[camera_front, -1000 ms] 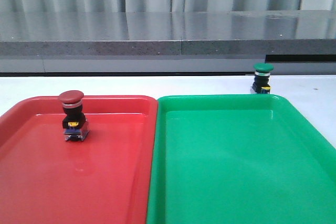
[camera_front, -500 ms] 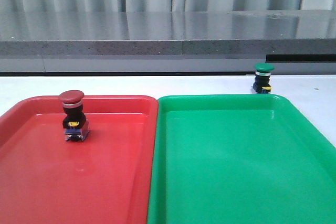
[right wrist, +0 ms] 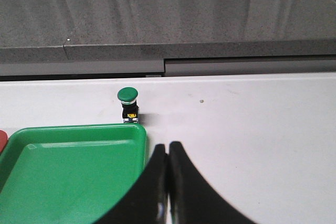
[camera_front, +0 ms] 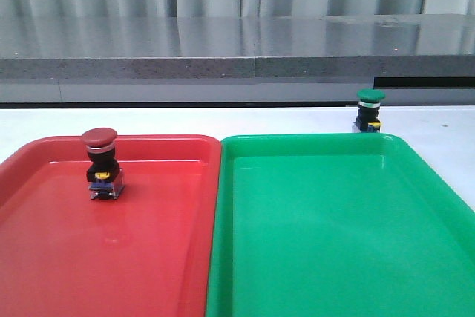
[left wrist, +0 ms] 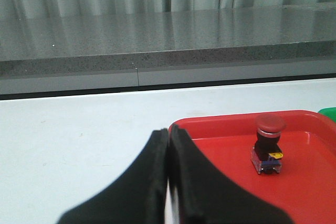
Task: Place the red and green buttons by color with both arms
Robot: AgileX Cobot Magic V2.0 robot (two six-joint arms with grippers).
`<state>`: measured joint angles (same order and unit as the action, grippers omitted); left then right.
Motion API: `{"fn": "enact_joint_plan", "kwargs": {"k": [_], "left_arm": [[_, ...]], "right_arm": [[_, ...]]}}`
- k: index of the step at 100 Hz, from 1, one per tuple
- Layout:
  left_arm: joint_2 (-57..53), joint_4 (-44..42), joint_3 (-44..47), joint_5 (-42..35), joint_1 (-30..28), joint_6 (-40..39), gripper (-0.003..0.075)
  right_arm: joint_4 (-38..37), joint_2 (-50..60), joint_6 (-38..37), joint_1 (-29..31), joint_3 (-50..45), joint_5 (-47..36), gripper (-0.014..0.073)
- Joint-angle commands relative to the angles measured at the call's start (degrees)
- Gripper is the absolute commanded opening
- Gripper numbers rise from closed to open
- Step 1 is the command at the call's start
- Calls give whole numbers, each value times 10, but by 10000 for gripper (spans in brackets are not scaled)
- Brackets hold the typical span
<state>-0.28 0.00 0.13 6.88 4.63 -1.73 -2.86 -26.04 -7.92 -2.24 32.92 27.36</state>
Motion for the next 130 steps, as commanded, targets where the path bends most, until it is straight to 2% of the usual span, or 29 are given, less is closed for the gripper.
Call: {"fn": "enact_joint_plan", "kwargs": {"k": [1, 27, 36, 43, 48, 53, 60, 67, 93, 130], "left_arm": [[-19, 5, 14, -51, -2, -1, -19], [-19, 5, 14, -51, -2, -1, -19], [-19, 5, 14, -51, -2, -1, -19], [-19, 5, 14, -51, -2, -1, -19], [-19, 5, 14, -51, -2, -1, -19], [-19, 5, 14, -51, -2, -1, -19], [-19, 5, 14, -51, -2, -1, -19], [-19, 5, 14, -51, -2, -1, -19], [-19, 5, 14, -51, -2, -1, -19], [-19, 5, 14, -51, -2, -1, -19]], "right_arm": [[5, -53, 7, 4, 49, -31, -60], [19, -127, 7, 4, 55, -27, -57], [19, -146, 7, 4, 55, -18, -4], [19, -156, 7, 4, 55, -12, 113], [19, -161, 7, 4, 55, -12, 234], [19, -161, 7, 4, 55, -13, 392], [19, -161, 7, 4, 55, -17, 557], [19, -161, 7, 4, 55, -19, 643], [24, -208, 7, 4, 88, -28, 622], [24, -442, 22, -25, 259, -39, 622]]}}
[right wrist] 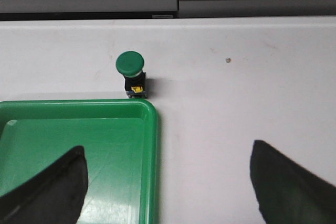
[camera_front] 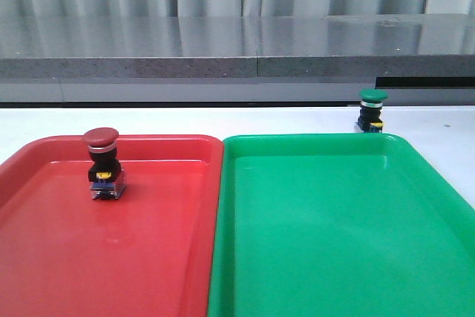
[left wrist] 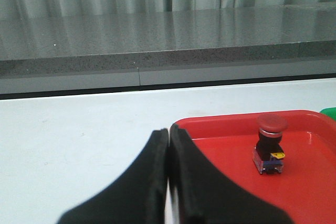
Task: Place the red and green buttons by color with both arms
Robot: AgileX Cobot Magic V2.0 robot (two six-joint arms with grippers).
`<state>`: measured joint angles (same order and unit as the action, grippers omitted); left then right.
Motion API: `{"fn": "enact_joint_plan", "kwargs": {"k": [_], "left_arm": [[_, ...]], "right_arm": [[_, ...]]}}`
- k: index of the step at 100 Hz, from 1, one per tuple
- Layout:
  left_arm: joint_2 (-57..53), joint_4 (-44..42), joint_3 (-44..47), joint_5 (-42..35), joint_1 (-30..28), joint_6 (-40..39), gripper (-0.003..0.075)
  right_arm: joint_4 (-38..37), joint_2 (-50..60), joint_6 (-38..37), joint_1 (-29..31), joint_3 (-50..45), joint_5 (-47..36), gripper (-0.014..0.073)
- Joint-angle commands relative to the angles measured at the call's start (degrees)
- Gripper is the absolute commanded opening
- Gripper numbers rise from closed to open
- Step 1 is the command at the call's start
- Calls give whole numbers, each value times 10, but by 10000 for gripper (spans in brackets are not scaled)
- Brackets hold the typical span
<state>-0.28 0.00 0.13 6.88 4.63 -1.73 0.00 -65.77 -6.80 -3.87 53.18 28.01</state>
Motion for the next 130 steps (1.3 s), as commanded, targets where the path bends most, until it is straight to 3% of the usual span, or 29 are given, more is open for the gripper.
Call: {"fn": "enact_joint_plan", "kwargs": {"k": [1, 34, 60, 130], "left_arm": [[-19, 5, 14, -51, -2, -1, -19], [-19, 5, 14, -51, -2, -1, -19], [-19, 5, 14, -51, -2, -1, -19], [-19, 5, 14, -51, -2, -1, -19]], "right_arm": [[-4, -55, 10, -10, 60, -46, 622], [-4, -251, 10, -21, 224, -47, 622], [-4, -347, 15, -38, 316, -21, 622], [-4, -480, 17, -44, 346, -43, 604]]}}
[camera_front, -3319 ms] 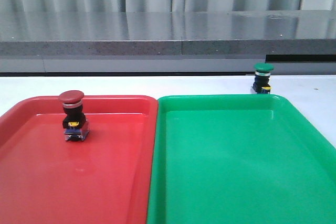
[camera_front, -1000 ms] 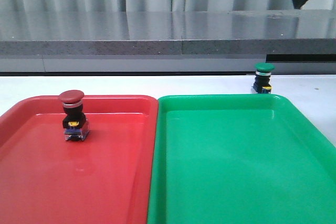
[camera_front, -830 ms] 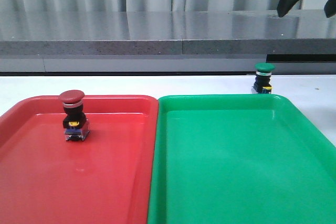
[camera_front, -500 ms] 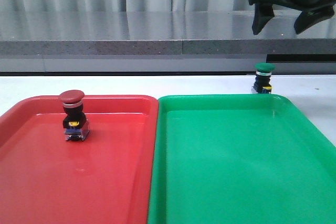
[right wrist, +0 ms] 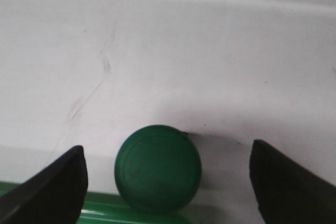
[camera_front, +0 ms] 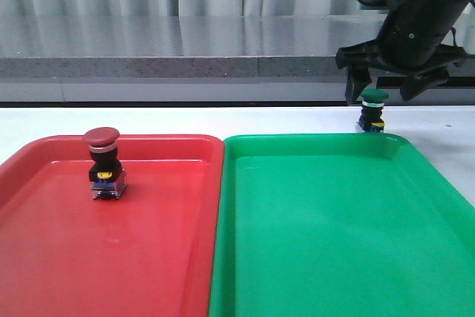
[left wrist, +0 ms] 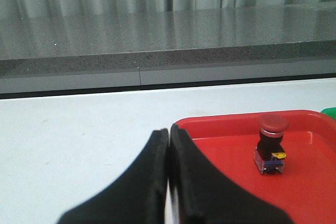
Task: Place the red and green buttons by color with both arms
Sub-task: 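Lower the right gripper over the green button and close on it, then lift the green button with the right gripper and carry it over the green tray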
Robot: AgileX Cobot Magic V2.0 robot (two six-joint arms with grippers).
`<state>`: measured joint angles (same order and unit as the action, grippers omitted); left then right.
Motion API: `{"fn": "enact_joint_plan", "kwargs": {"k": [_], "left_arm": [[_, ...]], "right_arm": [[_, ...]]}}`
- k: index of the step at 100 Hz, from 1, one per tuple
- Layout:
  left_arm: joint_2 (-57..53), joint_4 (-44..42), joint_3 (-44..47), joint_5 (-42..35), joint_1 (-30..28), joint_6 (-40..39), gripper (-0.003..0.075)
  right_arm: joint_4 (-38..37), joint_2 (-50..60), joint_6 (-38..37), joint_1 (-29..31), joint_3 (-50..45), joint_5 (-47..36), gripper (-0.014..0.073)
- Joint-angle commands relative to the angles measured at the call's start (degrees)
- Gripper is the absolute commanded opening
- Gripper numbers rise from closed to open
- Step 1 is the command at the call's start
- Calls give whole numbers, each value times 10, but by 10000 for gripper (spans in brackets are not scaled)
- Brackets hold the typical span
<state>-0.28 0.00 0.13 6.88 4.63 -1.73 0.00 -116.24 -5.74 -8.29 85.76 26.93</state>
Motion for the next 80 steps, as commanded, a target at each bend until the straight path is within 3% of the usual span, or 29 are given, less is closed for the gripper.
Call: {"fn": "enact_joint_plan", "kwargs": {"k": [1, 33, 80], "left_arm": [[-19, 5, 14, -51, -2, -1, -19], [-19, 5, 14, -51, -2, -1, -19], [-19, 5, 14, -51, -2, -1, -19]], "right_arm": [[-3, 24, 6, 0, 20, -32, 598], [0, 22, 6, 0, 20, -36, 346], [0, 86, 6, -1, 28, -1, 341]]}}
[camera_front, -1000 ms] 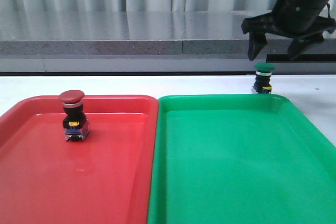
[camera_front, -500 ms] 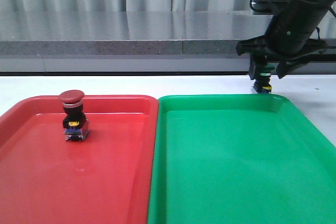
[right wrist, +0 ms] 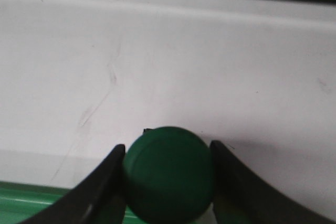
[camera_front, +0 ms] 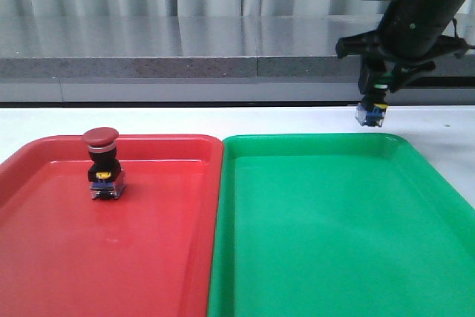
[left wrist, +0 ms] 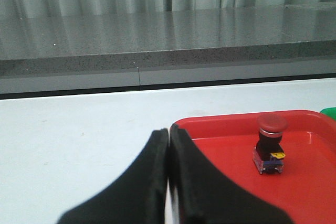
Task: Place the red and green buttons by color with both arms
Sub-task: 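Lift the green button with the right gripper and carry it over the green tray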
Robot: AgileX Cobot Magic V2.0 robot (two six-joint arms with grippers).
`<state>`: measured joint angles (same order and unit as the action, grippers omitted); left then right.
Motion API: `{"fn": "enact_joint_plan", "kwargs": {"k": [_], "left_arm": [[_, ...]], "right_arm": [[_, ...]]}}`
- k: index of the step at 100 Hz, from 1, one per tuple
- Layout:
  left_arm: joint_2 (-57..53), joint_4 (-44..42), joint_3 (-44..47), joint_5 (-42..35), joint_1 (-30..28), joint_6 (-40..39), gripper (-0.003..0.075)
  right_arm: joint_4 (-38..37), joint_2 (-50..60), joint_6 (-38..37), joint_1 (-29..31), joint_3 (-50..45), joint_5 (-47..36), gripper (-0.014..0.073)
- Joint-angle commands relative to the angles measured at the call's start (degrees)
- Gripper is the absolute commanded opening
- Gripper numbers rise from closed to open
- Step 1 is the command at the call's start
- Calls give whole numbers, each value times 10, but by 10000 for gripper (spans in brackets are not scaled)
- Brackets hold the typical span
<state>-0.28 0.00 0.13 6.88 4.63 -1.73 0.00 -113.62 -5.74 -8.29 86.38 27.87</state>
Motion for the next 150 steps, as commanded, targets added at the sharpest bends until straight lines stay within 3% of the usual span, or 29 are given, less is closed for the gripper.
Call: {"fn": "enact_joint_plan", "kwargs": {"k": [1, 43, 70, 110, 150], "left_arm": [[-19, 5, 14, -51, -2, -1, -19], [-19, 5, 14, -51, -2, -1, -19], [-19, 5, 14, -51, -2, -1, -19], [-19, 5, 14, -51, -2, -1, -19], [-19, 5, 14, -51, -2, -1, -19]], "right_arm": [[0, 61, 6, -1, 22, -8, 341], [0, 119, 3, -70, 3, 91, 341], [-55, 170, -118, -127, -108, 43, 341], [-270, 154, -353, -193, -168, -10, 341], [-268, 121, -364, -210, -169, -11, 341]]}}
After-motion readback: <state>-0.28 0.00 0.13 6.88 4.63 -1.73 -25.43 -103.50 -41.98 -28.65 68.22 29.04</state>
